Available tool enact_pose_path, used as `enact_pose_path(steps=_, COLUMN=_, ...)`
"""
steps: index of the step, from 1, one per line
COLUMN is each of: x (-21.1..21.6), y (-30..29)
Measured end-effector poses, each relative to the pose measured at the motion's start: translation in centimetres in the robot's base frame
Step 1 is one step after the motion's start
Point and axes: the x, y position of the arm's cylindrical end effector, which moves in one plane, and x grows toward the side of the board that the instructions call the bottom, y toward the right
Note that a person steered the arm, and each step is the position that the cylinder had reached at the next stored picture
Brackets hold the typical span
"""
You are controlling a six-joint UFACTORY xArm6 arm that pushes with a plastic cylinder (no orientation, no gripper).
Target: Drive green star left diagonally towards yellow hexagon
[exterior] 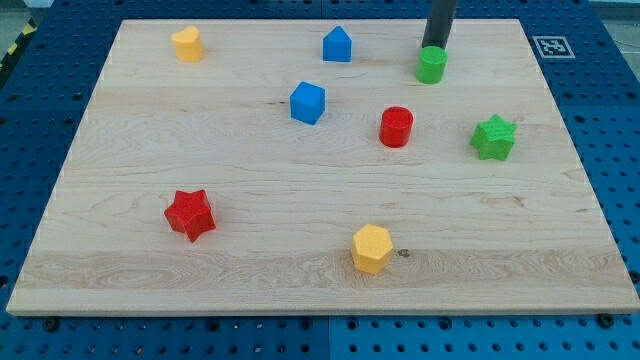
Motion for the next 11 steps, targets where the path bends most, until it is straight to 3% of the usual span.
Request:
enact_pose_path(steps=1, x=-0.3, y=0.0)
enact_pose_path(steps=2, x=2.7, y=0.0)
enact_pose_path(steps=5, x=1.2, y=0.0)
enact_pose_path(steps=7, x=6.3, y=0.0)
enact_pose_path(steps=11, x=8.3, y=0.0)
